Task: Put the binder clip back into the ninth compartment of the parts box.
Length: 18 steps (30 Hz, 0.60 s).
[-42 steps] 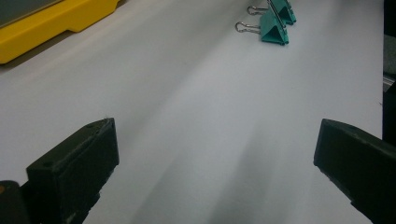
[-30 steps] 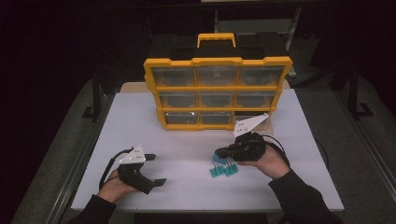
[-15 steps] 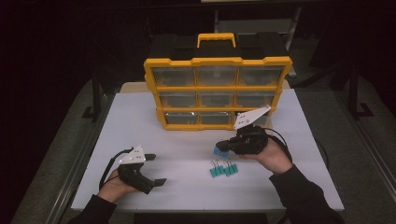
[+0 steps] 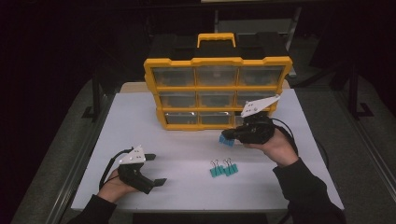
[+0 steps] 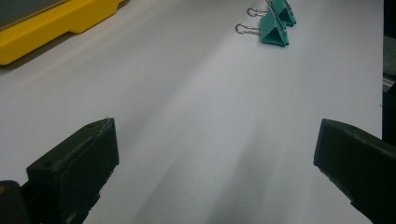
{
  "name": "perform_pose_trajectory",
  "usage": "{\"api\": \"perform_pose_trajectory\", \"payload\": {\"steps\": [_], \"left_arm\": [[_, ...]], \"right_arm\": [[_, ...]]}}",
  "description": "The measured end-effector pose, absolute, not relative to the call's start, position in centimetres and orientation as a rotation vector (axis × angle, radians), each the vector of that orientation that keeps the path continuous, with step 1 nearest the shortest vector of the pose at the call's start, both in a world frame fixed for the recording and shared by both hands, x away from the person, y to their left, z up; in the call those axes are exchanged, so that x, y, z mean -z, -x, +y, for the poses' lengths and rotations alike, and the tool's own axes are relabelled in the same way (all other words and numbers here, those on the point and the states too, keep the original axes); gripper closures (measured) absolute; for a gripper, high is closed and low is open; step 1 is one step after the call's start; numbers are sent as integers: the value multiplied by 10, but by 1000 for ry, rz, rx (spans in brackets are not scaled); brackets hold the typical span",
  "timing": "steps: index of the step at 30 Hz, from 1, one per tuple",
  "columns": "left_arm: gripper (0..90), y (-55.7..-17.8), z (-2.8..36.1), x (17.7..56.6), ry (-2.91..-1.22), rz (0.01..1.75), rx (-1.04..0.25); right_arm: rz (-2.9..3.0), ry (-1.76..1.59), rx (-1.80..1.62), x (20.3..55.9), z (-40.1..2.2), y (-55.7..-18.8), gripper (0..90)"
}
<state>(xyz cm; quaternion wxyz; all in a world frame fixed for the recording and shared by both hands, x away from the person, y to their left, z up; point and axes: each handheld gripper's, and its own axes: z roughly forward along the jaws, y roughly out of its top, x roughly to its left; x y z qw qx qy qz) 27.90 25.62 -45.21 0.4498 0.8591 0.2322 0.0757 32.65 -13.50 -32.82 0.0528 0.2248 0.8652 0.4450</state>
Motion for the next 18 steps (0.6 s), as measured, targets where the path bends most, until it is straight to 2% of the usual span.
{"api": "perform_pose_trajectory", "payload": {"steps": [18], "left_arm": [[0,-279,257,452,-2124,572,-189]], "right_arm": [[2507,-801,-1312,319,-182,-348,875]]}}
